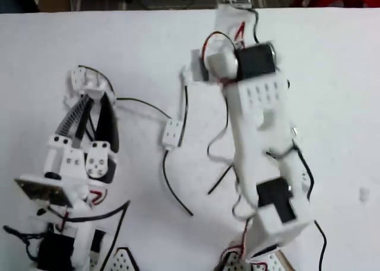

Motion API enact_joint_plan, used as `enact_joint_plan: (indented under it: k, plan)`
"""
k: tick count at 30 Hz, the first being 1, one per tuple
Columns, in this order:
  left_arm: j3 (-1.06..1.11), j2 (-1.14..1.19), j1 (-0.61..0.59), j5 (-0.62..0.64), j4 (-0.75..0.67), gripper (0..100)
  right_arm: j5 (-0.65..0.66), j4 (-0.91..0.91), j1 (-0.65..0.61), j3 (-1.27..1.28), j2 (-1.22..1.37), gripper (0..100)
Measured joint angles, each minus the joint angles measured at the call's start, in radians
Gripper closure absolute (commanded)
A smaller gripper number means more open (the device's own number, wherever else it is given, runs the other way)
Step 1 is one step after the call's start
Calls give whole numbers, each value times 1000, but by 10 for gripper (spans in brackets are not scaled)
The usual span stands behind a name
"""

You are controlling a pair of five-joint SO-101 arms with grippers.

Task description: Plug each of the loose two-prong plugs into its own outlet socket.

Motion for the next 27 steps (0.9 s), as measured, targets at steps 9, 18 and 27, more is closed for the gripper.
enact_joint_plan:
  k: [9,18,27]
  plan:
    - [86,5,189,0,-51,977,8,2,-404,-176,-227,943]
    - [86,0,219,0,-51,977,164,8,-591,-75,-404,975]
    - [86,2,226,0,-51,977,282,-114,-496,328,-433,980]
